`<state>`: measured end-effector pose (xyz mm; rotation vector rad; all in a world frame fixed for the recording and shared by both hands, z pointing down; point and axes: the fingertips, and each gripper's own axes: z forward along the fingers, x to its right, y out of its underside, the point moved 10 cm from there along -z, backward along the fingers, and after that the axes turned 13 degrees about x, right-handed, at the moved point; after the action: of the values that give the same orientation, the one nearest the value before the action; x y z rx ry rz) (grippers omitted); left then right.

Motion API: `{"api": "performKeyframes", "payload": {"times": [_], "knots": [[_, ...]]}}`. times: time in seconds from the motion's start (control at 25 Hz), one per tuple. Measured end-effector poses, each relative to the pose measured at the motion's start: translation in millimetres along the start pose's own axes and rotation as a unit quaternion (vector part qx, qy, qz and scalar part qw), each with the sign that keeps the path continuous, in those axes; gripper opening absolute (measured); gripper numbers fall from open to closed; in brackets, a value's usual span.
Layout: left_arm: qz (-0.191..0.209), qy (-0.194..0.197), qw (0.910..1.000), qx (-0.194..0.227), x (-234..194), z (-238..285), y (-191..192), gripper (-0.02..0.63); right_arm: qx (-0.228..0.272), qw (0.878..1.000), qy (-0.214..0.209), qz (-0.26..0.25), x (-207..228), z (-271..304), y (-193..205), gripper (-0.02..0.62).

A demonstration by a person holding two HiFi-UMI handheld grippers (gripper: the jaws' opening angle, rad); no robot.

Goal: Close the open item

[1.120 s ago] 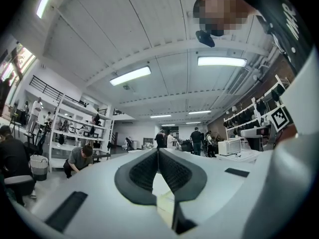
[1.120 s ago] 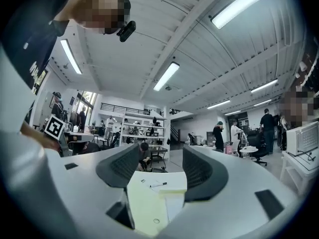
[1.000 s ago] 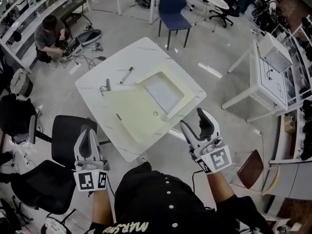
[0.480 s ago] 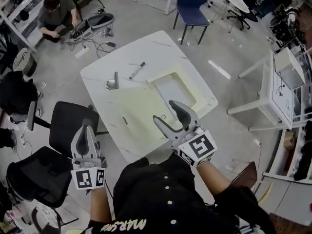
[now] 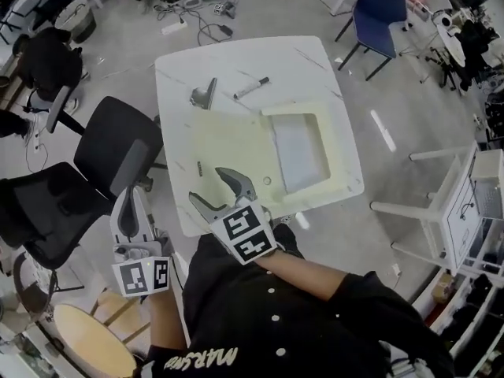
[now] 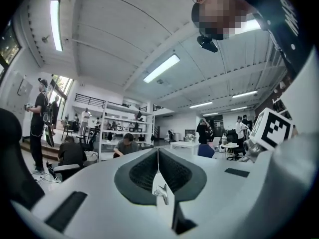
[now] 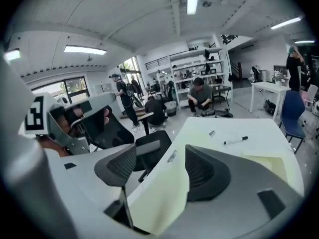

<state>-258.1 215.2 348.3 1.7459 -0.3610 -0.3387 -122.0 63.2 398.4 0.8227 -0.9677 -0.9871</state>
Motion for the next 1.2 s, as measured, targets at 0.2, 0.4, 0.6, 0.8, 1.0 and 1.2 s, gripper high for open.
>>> {"api": "performKeyframes", "payload": {"times": [0.2,0.4,0.6,0.8,1.0,1.2], "knots": [[0.011,-0.025,0.9995,-0.014,10,-9,0,0.021,-0.050,0.998,0.025,-0.031,-12,21,28,0.316],[0.000,-0.029,0.9990,-0.032,13,-9,13,0.021,-0.074,0.994,0.055,-0.065,-15,41,43,0.318],[-0.008,-0.030,0.9984,-0.047,12,-7,26,0.021,-0.098,0.990,0.076,-0.073,-9,55,56,0.318],[-0.011,-0.028,0.9983,-0.051,13,-4,30,0.021,-0.102,0.992,0.071,-0.031,1,44,54,0.307],[-0.014,-0.025,0.9984,-0.049,17,-2,30,0.021,-0.091,0.994,0.057,0.004,14,18,41,0.204],[-0.016,-0.014,0.9986,-0.047,26,3,31,0.021,-0.080,0.995,0.041,0.039,45,-15,27,0.123]]}}
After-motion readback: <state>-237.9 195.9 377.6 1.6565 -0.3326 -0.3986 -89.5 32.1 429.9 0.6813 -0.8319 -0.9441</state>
